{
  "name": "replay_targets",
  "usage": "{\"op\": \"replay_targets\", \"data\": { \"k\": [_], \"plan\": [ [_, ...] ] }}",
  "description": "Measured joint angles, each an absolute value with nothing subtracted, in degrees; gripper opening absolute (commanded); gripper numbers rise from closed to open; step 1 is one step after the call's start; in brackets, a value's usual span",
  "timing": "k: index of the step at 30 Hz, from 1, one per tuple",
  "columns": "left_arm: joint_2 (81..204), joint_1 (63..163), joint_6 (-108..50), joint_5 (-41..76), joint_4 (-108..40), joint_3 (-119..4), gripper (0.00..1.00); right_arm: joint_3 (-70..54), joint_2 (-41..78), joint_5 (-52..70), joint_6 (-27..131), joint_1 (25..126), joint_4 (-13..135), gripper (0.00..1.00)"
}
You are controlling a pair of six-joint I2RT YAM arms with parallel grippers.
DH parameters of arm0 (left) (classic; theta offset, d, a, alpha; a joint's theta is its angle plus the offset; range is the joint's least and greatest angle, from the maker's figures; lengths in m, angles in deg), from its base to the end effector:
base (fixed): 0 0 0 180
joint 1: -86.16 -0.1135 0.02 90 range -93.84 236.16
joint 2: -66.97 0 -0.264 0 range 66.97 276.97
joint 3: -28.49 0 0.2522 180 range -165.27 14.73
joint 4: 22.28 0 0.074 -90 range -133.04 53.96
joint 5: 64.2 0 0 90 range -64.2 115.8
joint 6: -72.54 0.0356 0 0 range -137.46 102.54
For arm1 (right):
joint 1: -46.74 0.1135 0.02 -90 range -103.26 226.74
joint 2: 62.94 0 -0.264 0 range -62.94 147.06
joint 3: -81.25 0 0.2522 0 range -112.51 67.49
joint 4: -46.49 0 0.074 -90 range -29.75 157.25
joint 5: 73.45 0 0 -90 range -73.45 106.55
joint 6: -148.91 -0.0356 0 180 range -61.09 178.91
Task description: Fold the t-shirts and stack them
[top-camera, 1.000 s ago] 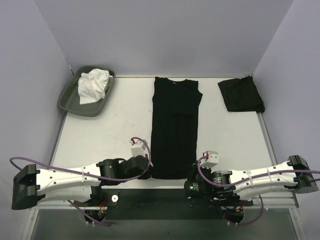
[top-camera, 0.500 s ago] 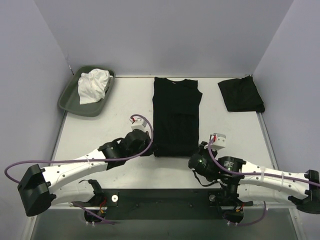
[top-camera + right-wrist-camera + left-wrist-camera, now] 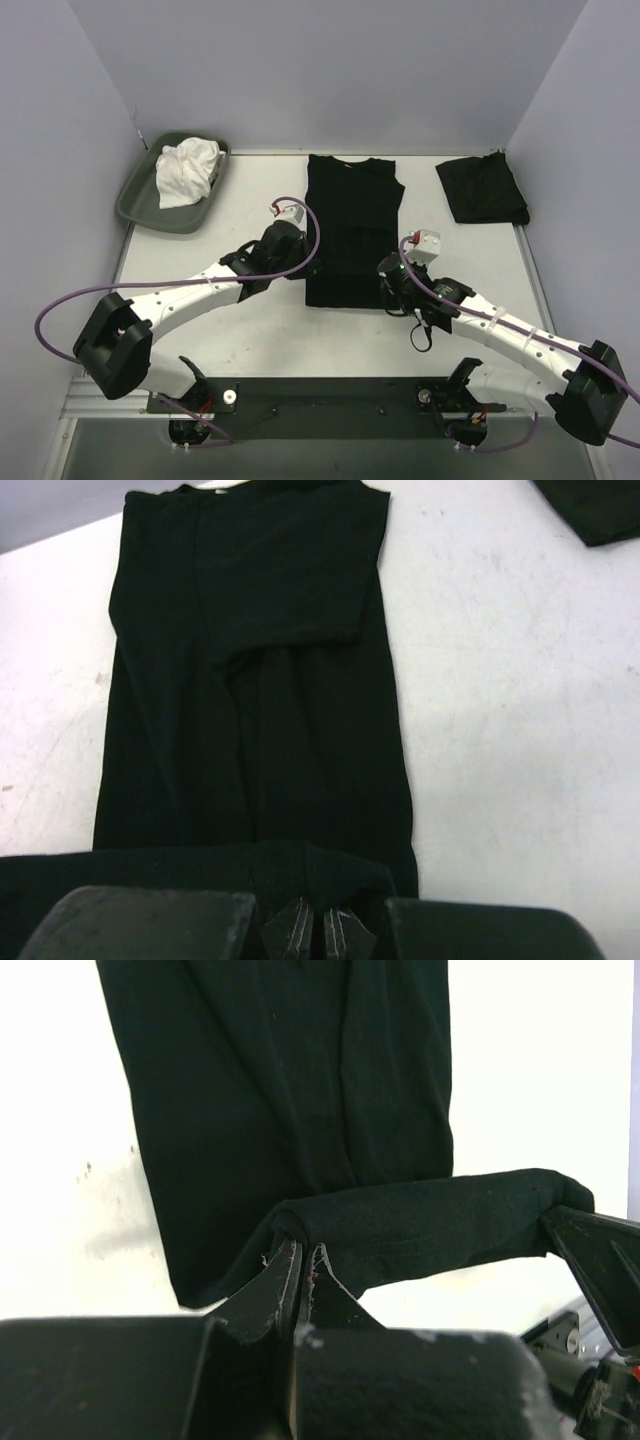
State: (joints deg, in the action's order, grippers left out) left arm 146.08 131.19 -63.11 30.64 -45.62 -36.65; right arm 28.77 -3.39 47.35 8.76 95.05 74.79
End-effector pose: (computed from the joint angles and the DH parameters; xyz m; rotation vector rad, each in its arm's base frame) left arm 0.2155 -0.2115 0.2455 -0.0614 2.3317 -0.7522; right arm 0.1611 0.1535 0.2495 0.3326 2.0963 0.4440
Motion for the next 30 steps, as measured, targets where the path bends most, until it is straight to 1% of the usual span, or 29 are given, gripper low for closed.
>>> {"op": "replay_targets", "data": {
  "k": [11, 22, 23, 24, 25, 26, 27, 28, 29, 30],
  "plan": [
    [155.8, 125.8, -61.3, 27.4, -43.7, -43.1, 0.0, 24.6, 6.5, 37.6, 15.9, 83.1, 66.4, 0.0],
    [165.4, 121.4, -60.4, 25.0, -42.3, -48.7, 0.01, 20.4, 18.6, 31.2, 18.5, 77.4, 60.6, 0.0],
    [166.3, 121.2, -60.3, 25.0, -42.4, -49.5, 0.08, 20.1, 19.4, 30.9, 18.5, 77.1, 60.1, 0.0],
    [167.2, 121.0, -60.2, 25.0, -42.4, -50.3, 0.22, 19.8, 20.0, 30.7, 18.6, 76.8, 59.9, 0.0],
    [168.1, 120.8, -60.0, 25.0, -42.5, -51.1, 0.31, 19.4, 20.8, 30.5, 18.6, 76.4, 59.6, 0.0],
    [169.0, 120.6, -59.9, 25.1, -42.5, -52.1, 0.47, 18.9, 21.7, 30.4, 18.6, 76.0, 59.3, 0.0],
    [169.9, 120.3, -59.8, 25.2, -42.5, -53.0, 0.66, 18.4, 22.5, 30.3, 18.7, 75.6, 59.1, 0.04],
    [170.7, 120.0, -59.4, 25.4, -42.5, -53.8, 0.91, 17.8, 23.3, 30.4, 18.7, 75.3, 59.1, 0.1],
    [171.6, 119.6, -58.9, 25.5, -42.4, -54.7, 0.92, 17.1, 24.2, 30.4, 18.9, 74.9, 59.0, 0.32],
    [172.5, 119.1, -58.5, 25.7, -42.4, -55.6, 0.92, 16.3, 25.2, 30.4, 19.0, 74.5, 59.0, 0.46]
  ]
}}
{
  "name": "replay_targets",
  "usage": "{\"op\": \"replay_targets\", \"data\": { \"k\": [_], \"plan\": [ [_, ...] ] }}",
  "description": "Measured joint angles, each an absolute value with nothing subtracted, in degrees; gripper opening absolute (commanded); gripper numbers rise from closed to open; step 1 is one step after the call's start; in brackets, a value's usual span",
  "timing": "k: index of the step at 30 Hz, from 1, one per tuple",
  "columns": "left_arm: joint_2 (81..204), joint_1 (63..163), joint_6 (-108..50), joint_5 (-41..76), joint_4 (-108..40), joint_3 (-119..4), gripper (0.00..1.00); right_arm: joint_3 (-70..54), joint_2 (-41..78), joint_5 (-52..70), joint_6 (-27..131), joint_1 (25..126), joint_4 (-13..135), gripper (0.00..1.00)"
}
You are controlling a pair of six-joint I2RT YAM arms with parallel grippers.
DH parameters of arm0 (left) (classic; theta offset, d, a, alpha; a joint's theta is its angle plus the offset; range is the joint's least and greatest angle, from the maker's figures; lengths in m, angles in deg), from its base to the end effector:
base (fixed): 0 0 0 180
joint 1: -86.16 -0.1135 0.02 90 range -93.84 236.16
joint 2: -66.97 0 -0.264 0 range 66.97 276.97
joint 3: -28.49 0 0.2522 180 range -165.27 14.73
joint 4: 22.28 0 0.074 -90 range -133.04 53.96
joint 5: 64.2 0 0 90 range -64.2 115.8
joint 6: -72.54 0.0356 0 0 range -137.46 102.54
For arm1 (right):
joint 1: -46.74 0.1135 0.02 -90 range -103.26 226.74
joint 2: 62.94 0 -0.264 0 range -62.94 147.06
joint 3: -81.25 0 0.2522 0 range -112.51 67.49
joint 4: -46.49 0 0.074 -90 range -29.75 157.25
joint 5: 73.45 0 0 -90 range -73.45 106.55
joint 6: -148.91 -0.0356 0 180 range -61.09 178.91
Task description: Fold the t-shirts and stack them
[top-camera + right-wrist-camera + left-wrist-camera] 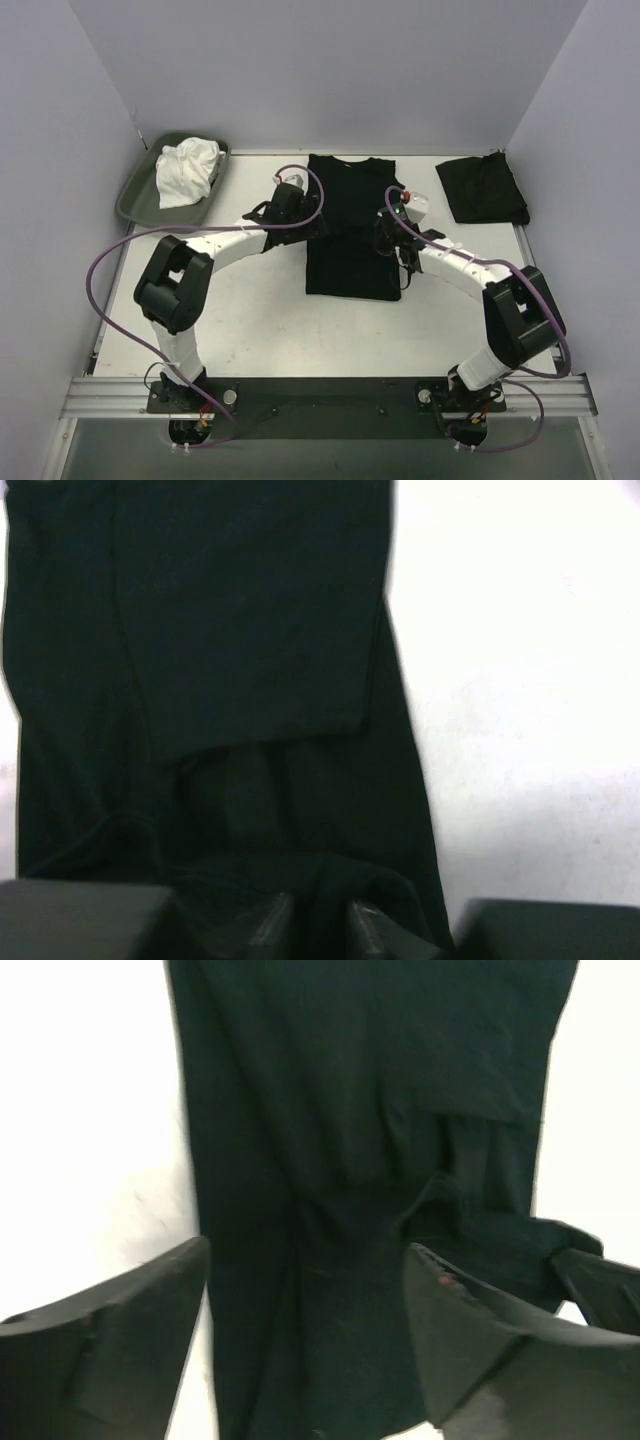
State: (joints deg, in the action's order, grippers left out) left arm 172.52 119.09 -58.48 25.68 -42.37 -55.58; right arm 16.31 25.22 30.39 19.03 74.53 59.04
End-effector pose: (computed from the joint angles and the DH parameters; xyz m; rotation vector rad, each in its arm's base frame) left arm 0.3419 -0.2216 0.2028 -0.1674 2.3829 -0.6482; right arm 0.2971 0.1470 0.2145 0.3675 2.1725 0.4053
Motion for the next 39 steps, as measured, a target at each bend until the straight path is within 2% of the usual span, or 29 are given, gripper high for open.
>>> {"op": "replay_targets", "data": {
  "k": [1, 2, 4, 7, 13, 20, 25, 31, 39],
  "plan": [
    [173.2, 118.6, -58.6, 25.9, -42.3, -56.2, 0.92, 15.5, 26.2, 30.4, 19.1, 74.1, 58.9, 0.6],
    [173.9, 118.0, -58.6, 25.9, -42.2, -56.8, 0.92, 14.8, 27.0, 30.6, 19.2, 74.0, 58.7, 0.78],
    [174.7, 116.6, -58.5, 25.8, -42.0, -57.3, 0.93, 13.3, 28.5, 31.2, 20.1, 73.3, 58.2, 0.91],
    [174.5, 114.7, -58.5, 25.8, -41.8, -57.6, 0.93, 11.5, 29.3, 32.7, 21.7, 73.0, 57.4, 1.0],
    [168.5, 114.7, -59.0, 24.8, -40.7, -55.6, 0.94, 10.9, 25.8, 34.3, 23.7, 73.0, 57.1, 1.0],
    [154.4, 121.6, -60.8, 23.2, -35.2, -46.7, 0.95, 13.6, 14.9, 32.3, 24.0, 75.8, 59.6, 1.0],
    [153.6, 125.6, -62.1, 21.4, -32.8, -40.2, 0.95, 20.4, 10.2, 31.0, 23.0, 76.4, 62.4, 0.98],
    [150.7, 127.4, -63.1, 23.0, -34.6, -30.0, 0.95, 32.0, -1.1, 31.2, 21.2, 77.4, 67.3, 0.98],
    [146.3, 128.1, -64.9, 24.2, -33.4, -20.3, 0.95, 37.8, -9.1, 31.7, 18.9, 78.3, 69.1, 0.97]
  ]
}}
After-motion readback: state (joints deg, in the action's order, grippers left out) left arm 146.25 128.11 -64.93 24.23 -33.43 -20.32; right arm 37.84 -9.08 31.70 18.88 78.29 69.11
